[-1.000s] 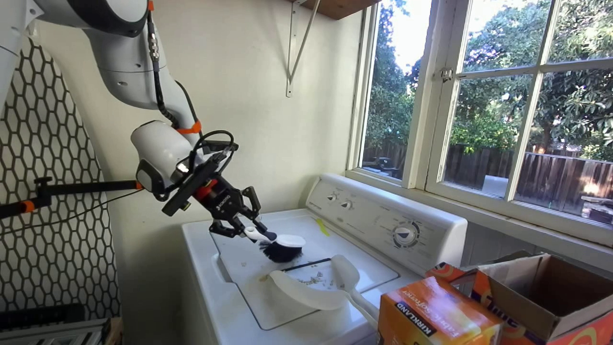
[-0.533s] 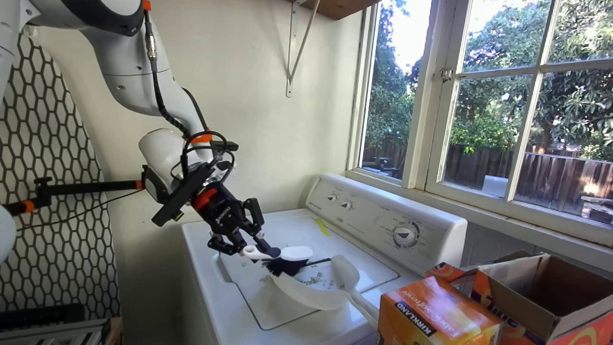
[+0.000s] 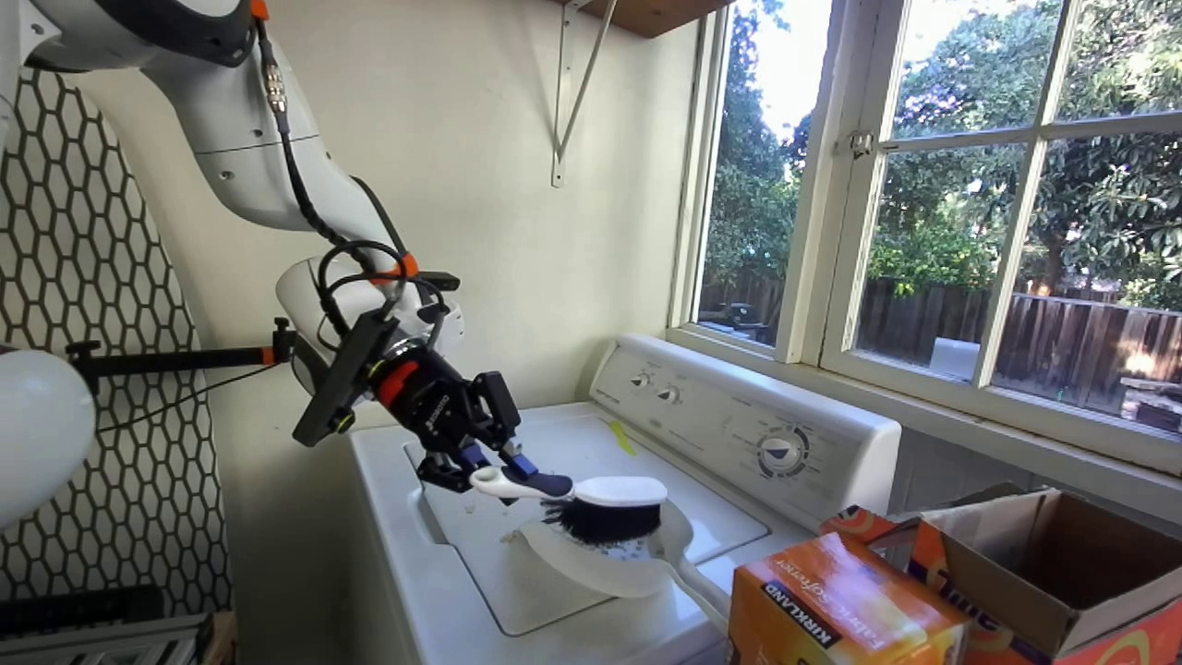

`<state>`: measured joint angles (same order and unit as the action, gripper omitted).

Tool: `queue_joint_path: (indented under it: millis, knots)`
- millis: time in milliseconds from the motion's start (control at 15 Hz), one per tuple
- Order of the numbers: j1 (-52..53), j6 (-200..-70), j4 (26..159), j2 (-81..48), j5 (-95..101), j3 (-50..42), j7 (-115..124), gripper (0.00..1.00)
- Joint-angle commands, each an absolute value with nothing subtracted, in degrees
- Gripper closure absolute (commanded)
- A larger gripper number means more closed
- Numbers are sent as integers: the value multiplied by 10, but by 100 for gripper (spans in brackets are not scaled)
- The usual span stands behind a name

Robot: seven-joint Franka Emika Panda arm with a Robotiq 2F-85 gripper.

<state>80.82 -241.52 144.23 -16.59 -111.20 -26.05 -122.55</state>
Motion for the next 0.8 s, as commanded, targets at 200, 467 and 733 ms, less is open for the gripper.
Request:
queue_joint_path:
  millis: [200,467,733]
  knots:
    - [935,-2428,1439,-148,-1121,-330,-1191,93]
    - [938,-2409,1441,-110,-1131,-302,-1225,93]
    - [746,-2395,1442,-69,-1131,-83,-1254,93]
